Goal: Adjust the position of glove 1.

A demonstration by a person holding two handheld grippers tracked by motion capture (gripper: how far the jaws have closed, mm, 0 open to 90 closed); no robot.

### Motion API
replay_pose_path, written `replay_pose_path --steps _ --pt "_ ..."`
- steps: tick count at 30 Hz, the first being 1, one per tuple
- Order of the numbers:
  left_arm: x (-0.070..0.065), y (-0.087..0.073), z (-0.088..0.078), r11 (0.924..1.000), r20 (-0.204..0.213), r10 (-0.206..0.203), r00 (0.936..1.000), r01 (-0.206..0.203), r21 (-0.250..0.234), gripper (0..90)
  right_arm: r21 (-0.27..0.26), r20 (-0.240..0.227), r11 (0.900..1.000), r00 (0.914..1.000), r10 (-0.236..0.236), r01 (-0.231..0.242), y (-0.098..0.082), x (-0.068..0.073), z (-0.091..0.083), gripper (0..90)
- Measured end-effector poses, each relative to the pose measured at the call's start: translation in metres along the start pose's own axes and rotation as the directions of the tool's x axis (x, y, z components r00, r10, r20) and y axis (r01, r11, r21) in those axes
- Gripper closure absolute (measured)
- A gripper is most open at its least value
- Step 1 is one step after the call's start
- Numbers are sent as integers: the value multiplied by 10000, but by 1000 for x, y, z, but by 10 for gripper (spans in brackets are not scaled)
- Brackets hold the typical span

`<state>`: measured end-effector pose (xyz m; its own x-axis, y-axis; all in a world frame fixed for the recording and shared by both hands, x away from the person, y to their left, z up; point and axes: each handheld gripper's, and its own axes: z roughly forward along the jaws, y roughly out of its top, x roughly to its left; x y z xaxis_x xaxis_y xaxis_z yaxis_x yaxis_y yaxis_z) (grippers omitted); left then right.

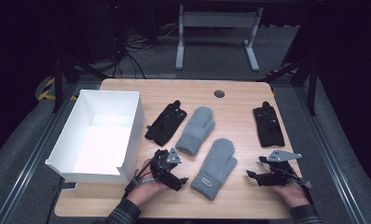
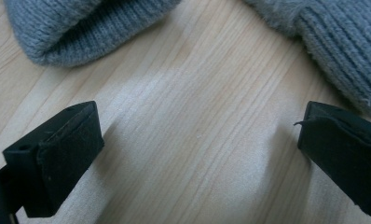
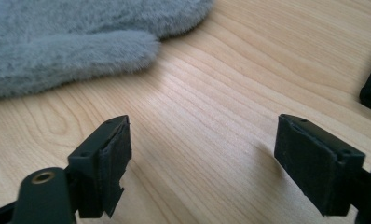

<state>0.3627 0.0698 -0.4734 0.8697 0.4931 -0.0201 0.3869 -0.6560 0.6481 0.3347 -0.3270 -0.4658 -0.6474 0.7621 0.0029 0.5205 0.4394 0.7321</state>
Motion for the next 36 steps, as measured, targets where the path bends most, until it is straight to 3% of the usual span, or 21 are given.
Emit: replay_pose_path --steps 7,14,19,25,31,36 --pt "1 2 -4 9997 71 -215 9997 214 144 0 -43 198 9998 9996 -208 208 -2 1 3 144" --pt "3 8 -15 9985 204 -499 9985 503 -203 1 -6 228 9998 9996 -189 190 -2 1 4 127" --pt "7 20 -23 9959 23 -761 9971 762 -484 1 0 237 9998 9995 -190 190 -2 1 4 126" --pt "18 36 -28 9908 287 -1158 9929 1175 -679 3 2 234 9998 9995 -191 191 -2 1 4 126" --pt "28 53 -24 9916 101 -1188 9929 1191 -495 6 1 239 9998 9995 -189 189 -2 1 4 126" --pt "34 65 -21 9903 51 -1225 9925 1226 -652 13 -11 226 9998 9996 -182 182 -2 1 4 127"
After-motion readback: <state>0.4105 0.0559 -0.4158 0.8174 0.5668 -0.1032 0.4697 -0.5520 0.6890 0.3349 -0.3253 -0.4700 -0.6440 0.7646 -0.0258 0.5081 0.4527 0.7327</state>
